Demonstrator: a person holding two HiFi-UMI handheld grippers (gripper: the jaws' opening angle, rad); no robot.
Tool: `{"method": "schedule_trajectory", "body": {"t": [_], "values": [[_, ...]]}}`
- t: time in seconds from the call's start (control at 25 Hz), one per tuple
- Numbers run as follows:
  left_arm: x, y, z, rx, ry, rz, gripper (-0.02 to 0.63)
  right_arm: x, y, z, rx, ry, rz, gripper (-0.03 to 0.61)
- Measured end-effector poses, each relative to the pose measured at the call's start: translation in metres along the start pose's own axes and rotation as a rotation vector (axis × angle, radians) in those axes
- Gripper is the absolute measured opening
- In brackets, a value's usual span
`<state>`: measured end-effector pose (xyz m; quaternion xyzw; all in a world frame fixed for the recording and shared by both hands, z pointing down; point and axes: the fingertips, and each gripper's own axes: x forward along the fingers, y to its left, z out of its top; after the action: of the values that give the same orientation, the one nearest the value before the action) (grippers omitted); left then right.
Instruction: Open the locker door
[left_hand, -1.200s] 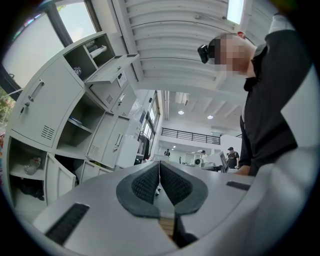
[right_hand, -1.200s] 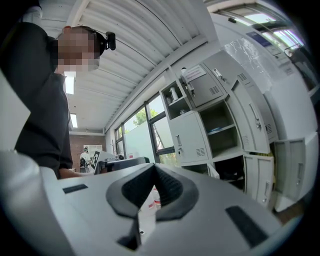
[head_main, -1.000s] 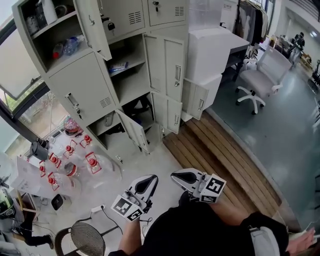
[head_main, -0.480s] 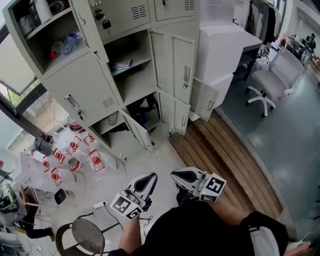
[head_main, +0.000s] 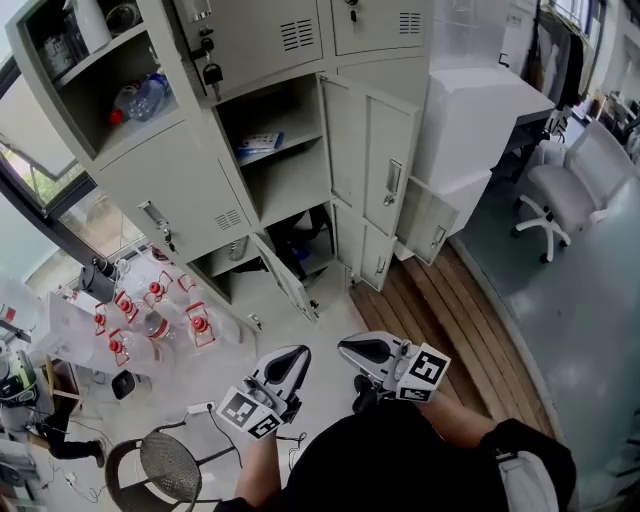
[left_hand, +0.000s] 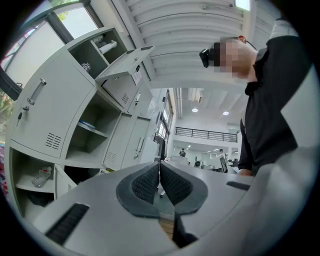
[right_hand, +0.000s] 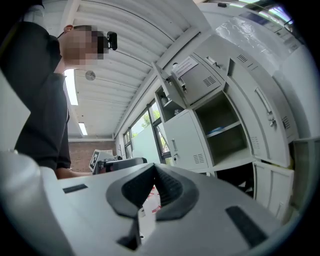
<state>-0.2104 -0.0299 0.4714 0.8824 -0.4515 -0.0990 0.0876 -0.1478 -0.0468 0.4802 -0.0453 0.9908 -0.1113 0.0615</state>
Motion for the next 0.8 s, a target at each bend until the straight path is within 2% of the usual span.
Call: {"method": "schedule_trajectory", "body": {"t": [0.4, 0.6, 0.8], "values": [[0.08, 0.024, 0.046, 0.074, 0.008, 0.027, 0.017, -0.012, -0.073, 0.067, -0.064, -0.034, 0.008, 0.012], [0.129, 0.034, 0.085, 0.172, 0.002, 0.016, 0.017, -0.023, -0.112, 0.117, -0.153, -0.077, -0.007, 0.012], [0.177, 0.045, 0.12, 0.226, -0.022, 0.004, 0.017, -0.036, -0.153, 0.167, -0.24, -0.115, -0.057, 0.012]]}}
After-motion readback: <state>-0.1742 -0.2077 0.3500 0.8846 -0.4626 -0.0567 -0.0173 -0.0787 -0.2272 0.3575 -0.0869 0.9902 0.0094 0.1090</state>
